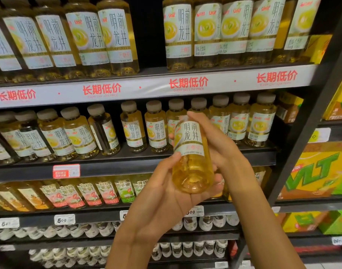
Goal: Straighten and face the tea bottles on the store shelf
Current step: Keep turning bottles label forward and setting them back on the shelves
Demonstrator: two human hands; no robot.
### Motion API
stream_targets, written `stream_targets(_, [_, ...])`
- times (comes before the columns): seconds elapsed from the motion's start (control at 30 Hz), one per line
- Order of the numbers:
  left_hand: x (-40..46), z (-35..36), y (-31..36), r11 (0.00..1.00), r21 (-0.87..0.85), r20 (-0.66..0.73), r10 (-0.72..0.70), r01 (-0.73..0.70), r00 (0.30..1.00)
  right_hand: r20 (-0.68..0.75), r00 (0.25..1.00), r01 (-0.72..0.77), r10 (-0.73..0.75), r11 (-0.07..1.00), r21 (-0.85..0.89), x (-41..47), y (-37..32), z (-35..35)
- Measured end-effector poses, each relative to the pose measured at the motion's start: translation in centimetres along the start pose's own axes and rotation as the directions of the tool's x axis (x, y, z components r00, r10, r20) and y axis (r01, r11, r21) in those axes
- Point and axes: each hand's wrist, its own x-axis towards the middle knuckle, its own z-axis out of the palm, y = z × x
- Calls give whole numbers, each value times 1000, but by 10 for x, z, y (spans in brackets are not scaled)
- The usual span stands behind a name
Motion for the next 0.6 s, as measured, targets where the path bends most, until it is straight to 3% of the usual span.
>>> stream_targets(0.13, [3,-4,-1,997,80,-10,-15,15,1000,75,964,261,-253,958,-116,-6,-13,10])
stream_targets(0.23, [4,-6,-2,980,200,-61,21,-8,998,143,921,387,-363,896,-219,-10,-18,14])
stream_targets(0.43, [5,-8,-7,854,502,-45,187,-140,981,117,891,443,-439,783,-437,-20,-20,20])
stream_targets(0.6, [17,-11,-6,757,613,34,261,-226,965,142,810,570,-569,706,-421,-23,-25,22])
